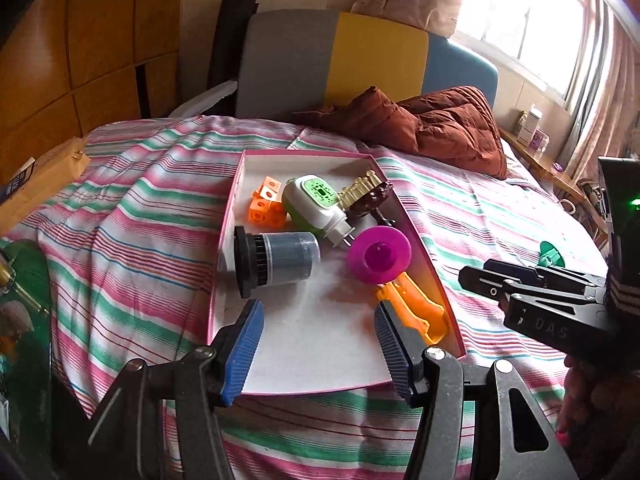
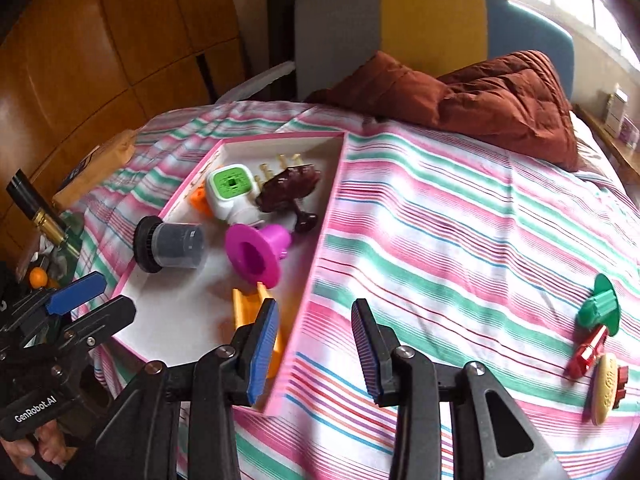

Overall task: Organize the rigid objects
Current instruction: 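Carry the orange chute into the tray and open the right tool, then move both tools toward the red cylinder and yellow oval block on the bedspread, then grasp the red cylinder with the left tool while the right tool grasps the yellow oval block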

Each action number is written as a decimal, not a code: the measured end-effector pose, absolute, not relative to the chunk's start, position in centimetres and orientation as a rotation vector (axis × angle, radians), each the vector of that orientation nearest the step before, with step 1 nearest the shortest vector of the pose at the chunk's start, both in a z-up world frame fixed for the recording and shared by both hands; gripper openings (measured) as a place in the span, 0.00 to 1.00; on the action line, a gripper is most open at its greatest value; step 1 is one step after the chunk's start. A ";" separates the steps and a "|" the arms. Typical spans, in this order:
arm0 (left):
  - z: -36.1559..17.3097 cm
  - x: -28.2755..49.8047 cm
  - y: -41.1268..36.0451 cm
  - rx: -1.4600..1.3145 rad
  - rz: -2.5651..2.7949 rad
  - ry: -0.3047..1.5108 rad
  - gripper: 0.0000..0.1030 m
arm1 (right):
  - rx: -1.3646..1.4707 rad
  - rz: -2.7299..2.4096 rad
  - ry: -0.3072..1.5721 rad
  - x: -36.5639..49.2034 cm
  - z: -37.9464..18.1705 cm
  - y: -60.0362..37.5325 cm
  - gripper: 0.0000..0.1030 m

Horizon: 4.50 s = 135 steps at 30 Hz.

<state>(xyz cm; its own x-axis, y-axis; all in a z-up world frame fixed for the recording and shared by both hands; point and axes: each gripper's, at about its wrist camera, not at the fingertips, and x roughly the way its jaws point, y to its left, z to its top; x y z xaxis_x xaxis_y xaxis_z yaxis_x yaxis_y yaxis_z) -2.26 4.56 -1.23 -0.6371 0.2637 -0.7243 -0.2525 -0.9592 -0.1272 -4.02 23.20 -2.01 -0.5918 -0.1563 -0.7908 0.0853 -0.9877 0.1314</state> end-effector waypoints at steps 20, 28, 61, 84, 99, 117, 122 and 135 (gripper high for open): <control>-0.1 -1.2 9.2 -1.095 2.525 0.094 0.57 | 1.438 -2.914 -0.193 -0.9 -1.2 34.7 0.36; 0.0 -1.1 11.4 -1.078 2.483 0.140 0.57 | 1.473 -3.066 -0.238 1.1 0.0 41.3 0.36; -3.7 -1.8 32.7 -1.053 1.976 0.389 0.57 | 1.236 -3.175 -1.424 7.4 -0.9 54.3 0.40; -8.0 -3.7 42.5 -1.042 1.865 0.485 0.25 | 1.220 -3.096 -1.535 7.5 -1.6 55.0 0.40; -7.8 -0.5 30.3 -1.016 2.036 0.386 0.26 | 1.263 -3.033 -1.645 7.7 -2.8 55.7 0.40; -8.0 0.5 27.6 -0.979 2.064 0.321 0.26 | 1.667 -2.903 -1.669 6.3 -6.5 55.8 0.36; -8.1 0.5 27.3 -0.978 2.059 0.303 0.26 | 1.628 -2.899 -1.701 6.4 -6.6 56.1 0.38; -8.2 0.8 27.1 -0.971 2.064 0.298 0.26 | 1.702 -2.865 -1.629 5.9 -6.1 54.7 0.43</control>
<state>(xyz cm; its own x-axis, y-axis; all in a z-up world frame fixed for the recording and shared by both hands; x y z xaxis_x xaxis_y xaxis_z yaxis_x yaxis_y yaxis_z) 0.77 27.13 -8.16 -0.3693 0.5775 -0.7281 -0.7601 -0.6384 -0.1208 5.91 54.70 -6.07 -0.4551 0.0435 -0.8894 -0.7866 -0.4878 0.3786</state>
